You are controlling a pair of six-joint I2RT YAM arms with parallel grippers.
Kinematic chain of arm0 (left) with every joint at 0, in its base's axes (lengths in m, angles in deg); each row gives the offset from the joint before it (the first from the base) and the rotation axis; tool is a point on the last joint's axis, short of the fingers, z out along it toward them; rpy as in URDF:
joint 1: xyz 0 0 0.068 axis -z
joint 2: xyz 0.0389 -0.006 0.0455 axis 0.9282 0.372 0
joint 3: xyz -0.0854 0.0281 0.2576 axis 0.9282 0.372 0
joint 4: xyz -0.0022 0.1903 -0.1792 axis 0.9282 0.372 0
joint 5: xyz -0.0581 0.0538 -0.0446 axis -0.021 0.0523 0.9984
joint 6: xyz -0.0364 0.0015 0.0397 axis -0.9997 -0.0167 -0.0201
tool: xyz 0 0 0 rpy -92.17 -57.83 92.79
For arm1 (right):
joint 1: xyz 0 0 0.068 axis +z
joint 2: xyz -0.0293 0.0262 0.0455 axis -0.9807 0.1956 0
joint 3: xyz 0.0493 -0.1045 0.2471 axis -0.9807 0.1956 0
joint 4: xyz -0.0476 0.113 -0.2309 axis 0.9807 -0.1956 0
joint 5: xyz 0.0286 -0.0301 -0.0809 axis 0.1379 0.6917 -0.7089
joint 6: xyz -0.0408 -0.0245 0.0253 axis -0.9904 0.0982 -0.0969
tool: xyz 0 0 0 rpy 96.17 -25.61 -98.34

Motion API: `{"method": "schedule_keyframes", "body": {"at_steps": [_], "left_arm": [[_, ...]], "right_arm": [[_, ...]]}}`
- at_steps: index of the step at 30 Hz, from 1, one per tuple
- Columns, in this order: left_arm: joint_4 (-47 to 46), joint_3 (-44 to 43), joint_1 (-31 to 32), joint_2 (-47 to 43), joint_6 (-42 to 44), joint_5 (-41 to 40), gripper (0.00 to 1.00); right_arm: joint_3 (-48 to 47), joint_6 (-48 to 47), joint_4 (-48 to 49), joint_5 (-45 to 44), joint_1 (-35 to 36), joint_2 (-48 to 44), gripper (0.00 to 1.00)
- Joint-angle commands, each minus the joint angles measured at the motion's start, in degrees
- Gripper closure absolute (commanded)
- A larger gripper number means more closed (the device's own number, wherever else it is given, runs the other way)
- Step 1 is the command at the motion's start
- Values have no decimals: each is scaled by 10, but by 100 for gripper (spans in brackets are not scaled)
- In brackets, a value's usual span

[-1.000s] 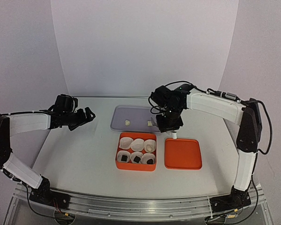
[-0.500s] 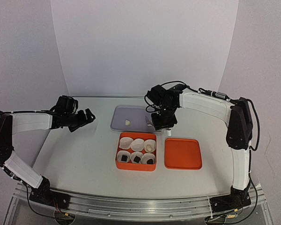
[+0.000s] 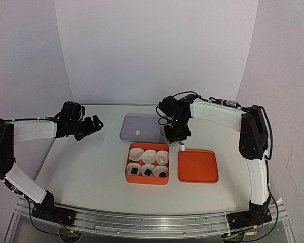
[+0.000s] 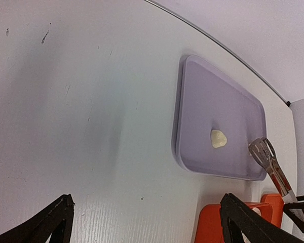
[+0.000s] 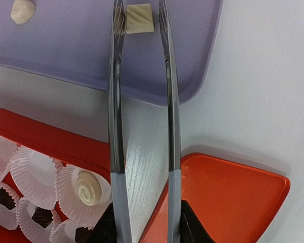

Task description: Pack the chocolate

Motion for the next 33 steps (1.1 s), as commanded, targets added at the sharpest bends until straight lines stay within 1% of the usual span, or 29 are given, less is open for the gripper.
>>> {"method": "schedule_keyframes", "body": {"at_steps": [1, 12, 15, 18, 23, 27, 33], "left_arm": [[5, -26, 1, 6, 9, -7, 0], [5, -24, 1, 2, 12, -4, 0], [2, -21, 1, -3, 13, -4, 0], [0, -20, 1, -7, 12, -2, 0], [-3, -18, 1, -11, 14, 2, 0], [-4, -18, 1, -10, 17, 9, 0], [-3, -18, 1, -10, 24, 14, 0]], "right_arm": [[-23, 3, 6, 5, -1, 1, 70], [-22, -7, 6, -25, -1, -23, 85], [-21, -14, 6, -32, 0, -45, 90], [-10, -13, 7, -33, 0, -72, 92], [31, -2, 12, -4, 6, -129, 93], [58, -13, 18, 25, 21, -166, 94], [89, -88, 20, 66, 63, -210, 94]]}}
